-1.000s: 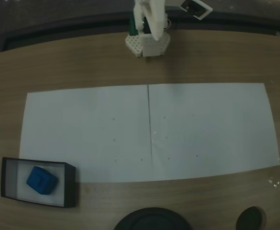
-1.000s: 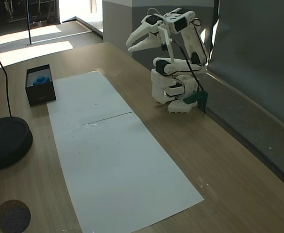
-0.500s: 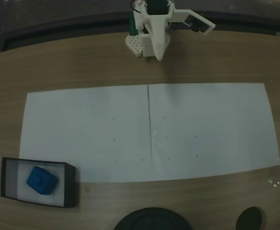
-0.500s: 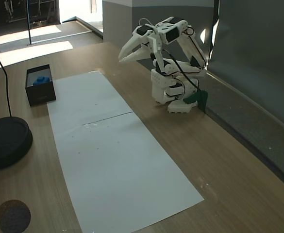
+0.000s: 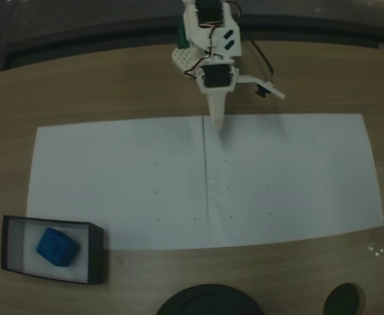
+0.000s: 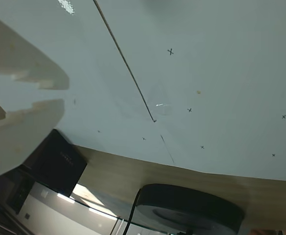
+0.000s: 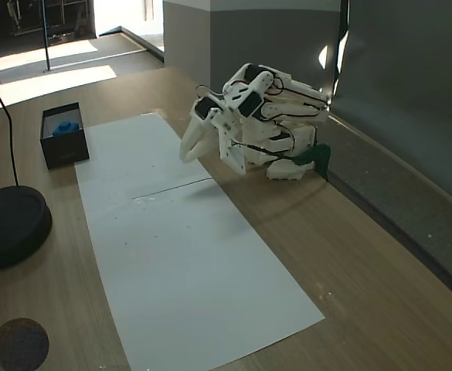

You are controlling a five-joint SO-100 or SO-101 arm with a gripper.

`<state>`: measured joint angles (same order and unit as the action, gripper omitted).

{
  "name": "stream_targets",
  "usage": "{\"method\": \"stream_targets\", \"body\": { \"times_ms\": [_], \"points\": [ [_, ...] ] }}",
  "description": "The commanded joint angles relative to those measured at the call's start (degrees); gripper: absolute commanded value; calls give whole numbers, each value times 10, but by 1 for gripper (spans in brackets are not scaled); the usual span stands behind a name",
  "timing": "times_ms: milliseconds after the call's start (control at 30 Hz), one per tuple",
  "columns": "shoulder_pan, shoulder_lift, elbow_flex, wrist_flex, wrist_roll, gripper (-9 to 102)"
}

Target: Grab a blue square and put it in the box.

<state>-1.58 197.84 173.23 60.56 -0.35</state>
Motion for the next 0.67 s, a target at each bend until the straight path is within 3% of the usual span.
{"method": "stream_targets", "body": {
  "times_ms": [0,367,633],
  "points": [
    [1,14,-5,2,1,0],
    [-3,14,-11,133,1,0],
    [-3,14,-12,136,1,0]
  ]
}}
